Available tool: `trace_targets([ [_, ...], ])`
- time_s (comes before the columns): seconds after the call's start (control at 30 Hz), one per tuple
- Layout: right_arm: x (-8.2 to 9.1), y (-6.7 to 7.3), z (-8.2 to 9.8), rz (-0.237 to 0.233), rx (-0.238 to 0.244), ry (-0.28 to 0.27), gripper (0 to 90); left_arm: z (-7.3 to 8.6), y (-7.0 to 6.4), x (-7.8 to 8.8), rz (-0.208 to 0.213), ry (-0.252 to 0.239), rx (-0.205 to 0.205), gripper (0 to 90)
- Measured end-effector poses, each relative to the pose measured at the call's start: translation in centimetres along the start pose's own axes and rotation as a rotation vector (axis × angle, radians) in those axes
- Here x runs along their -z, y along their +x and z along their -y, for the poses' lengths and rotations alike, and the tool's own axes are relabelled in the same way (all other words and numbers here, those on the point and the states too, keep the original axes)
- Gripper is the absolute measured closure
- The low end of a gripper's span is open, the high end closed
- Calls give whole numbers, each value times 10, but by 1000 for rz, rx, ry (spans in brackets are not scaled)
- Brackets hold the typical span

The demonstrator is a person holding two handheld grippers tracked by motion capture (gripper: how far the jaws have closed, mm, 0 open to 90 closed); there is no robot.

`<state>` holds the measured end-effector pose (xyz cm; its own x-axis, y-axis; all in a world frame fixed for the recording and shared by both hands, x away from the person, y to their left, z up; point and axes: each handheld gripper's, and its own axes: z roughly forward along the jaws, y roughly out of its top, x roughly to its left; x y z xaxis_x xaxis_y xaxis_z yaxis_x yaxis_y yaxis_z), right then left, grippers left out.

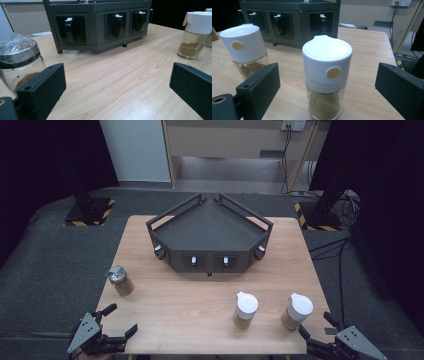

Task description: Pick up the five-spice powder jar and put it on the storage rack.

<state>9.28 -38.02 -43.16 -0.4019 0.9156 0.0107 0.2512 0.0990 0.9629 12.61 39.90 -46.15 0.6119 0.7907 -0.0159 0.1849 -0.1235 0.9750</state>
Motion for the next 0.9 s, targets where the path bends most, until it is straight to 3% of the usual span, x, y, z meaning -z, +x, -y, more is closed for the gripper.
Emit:
trace_targets([
  [0.53, 0, -1, 0, -1, -4, -2, 60, -19, -1, 0, 42, 24, -10, 5],
  [0.9, 0, -1, 0, 1, -3, 1, 61, -49, 18, 10, 70, 26, -32, 9],
])
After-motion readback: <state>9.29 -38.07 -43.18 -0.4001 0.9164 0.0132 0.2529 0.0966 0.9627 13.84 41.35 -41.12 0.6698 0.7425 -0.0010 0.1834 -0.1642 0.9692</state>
